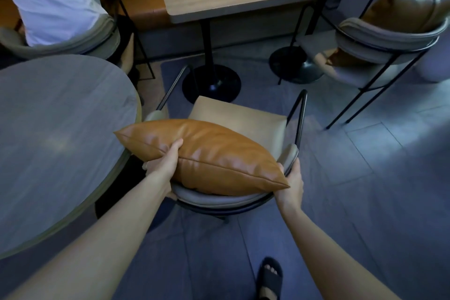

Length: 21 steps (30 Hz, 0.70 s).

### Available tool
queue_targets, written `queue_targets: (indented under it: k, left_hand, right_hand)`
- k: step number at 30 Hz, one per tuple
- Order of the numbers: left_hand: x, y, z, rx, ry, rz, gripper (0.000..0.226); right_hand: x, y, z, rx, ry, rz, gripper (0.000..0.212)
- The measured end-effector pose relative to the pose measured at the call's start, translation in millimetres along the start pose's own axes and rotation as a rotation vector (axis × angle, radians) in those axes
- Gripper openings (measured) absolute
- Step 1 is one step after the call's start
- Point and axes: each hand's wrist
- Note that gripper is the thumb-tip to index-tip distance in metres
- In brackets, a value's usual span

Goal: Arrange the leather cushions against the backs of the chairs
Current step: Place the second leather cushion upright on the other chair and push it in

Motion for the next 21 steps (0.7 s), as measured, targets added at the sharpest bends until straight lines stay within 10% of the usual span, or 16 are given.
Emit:
queue_targets:
  k: [21]
  left_hand:
    - [124, 16, 60, -0.079, -0.238, 0.128, 0.135]
  right_hand:
    - [-31, 167, -109, -0.154, 0.037, -0.252, 0.049]
Point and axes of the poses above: each hand's wrist, its own y-axis towards the middle knuckle, its own x-axis out of the palm, z = x × y, and after that the axes turned 11 degrees about x, right-handed
